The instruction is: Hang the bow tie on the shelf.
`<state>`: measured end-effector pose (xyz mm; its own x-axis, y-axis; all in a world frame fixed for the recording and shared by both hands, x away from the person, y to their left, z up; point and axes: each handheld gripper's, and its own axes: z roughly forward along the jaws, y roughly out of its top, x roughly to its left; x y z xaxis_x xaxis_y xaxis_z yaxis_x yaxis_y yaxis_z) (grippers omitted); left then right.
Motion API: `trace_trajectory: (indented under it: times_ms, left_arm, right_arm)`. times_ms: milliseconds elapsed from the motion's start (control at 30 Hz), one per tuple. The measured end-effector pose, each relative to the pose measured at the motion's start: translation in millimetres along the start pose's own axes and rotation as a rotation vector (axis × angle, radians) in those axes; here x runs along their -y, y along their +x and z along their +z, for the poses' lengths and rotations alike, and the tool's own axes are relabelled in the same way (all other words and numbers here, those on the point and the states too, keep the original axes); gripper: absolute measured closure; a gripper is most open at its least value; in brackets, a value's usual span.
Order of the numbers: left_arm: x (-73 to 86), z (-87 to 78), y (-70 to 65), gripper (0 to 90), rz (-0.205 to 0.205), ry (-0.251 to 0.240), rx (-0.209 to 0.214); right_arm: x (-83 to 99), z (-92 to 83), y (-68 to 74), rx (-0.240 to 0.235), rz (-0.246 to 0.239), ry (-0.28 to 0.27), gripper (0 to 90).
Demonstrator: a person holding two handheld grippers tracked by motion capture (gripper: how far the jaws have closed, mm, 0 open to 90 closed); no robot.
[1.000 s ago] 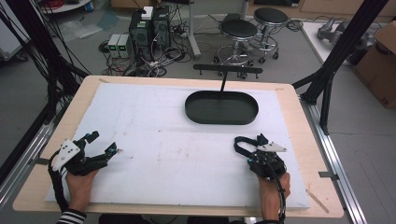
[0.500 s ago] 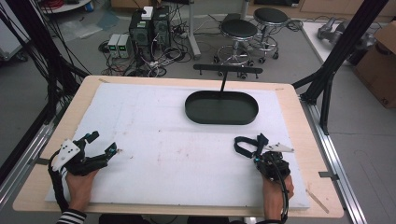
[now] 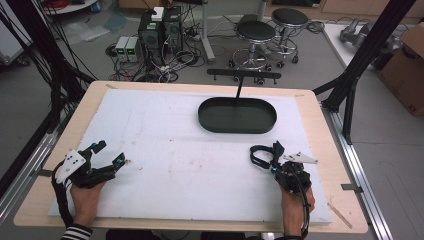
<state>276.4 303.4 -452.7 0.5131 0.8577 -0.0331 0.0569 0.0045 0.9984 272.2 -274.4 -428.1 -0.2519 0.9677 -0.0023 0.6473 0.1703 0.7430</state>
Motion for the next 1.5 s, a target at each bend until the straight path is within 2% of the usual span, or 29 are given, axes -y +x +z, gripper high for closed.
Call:
trace_trajectory:
  times_ms: [67, 267, 300, 333, 400, 433, 467, 533, 567, 600, 733, 767, 1100, 1133, 1200, 1500]
  left_arm:
    - [0.0, 0.0, 0.0, 15.0, 0.000, 0.000, 0.000]
    - [0.0, 0.1, 0.0, 15.0, 0.001, -0.001, 0.000]
    - [0.0, 0.1, 0.0, 15.0, 0.001, -0.001, 0.000]
    - [0.0, 0.1, 0.0, 15.0, 0.001, 0.000, -0.001]
    - [0.0, 0.1, 0.0, 15.0, 0.001, -0.001, 0.000]
    - [0.0, 0.1, -0.1, 15.0, 0.001, 0.000, -0.001]
    - [0.0, 0.0, -0.1, 15.0, 0.002, 0.000, -0.001]
    - [0.0, 0.1, -0.1, 15.0, 0.002, 0.000, -0.001]
    - [0.0, 0.0, -0.1, 15.0, 0.002, 0.000, -0.001]
    - [0.0, 0.1, -0.1, 15.0, 0.002, -0.001, -0.001]
    - [0.0, 0.0, -0.1, 15.0, 0.002, 0.000, -0.001]
    - [0.0, 0.1, -0.1, 15.0, 0.001, 0.000, -0.001]
    - [0.0, 0.1, 0.0, 15.0, 0.001, -0.001, -0.001]
    - [0.0, 0.1, 0.0, 15.0, 0.000, 0.000, 0.000]
    - [0.0, 0.1, -0.1, 15.0, 0.000, 0.000, -0.001]
    - [0.0, 0.1, 0.0, 15.0, -0.001, 0.000, -0.001]
  right_arm:
    - [-0.5, -0.8, 0.5, -0.004, -0.001, -0.010, 80.9]
    - [-5.8, -6.8, 3.3, -0.054, 0.001, -0.089, 80.9]
    - [-8.3, -8.5, 5.0, -0.062, -0.012, -0.116, 81.0]
    - [-8.3, -8.5, 5.0, -0.062, -0.012, -0.116, 81.0]
    - [-10.5, -10.6, 6.4, -0.080, -0.018, -0.155, 81.0]
    - [-12.8, -12.5, 8.9, -0.096, -0.027, -0.192, 81.0]
    - [-12.8, -12.5, 8.9, -0.096, -0.027, -0.192, 81.0]
    - [-16.2, -15.2, 12.7, -0.104, -0.049, -0.248, 81.0]
    - [-16.2, -15.2, 12.7, -0.104, -0.049, -0.248, 81.0]
    - [-18.4, -17.4, 14.7, -0.119, -0.054, -0.280, 80.9]
    - [-21.6, -20.7, 17.1, -0.115, -0.077, -0.327, 81.0]
    - [-24.1, -22.8, 17.7, -0.122, -0.080, -0.362, 80.9]
    - [-38.1, -27.3, 21.1, -0.153, -0.088, -0.452, 80.9]
    - [-39.5, -27.1, 22.2, -0.172, -0.074, -0.466, 80.9]
    - [-41.0, -27.0, 22.6, -0.175, -0.074, -0.487, 80.9]
    - [-55.2, -25.2, 22.1, -0.194, -0.068, -0.543, 80.9]
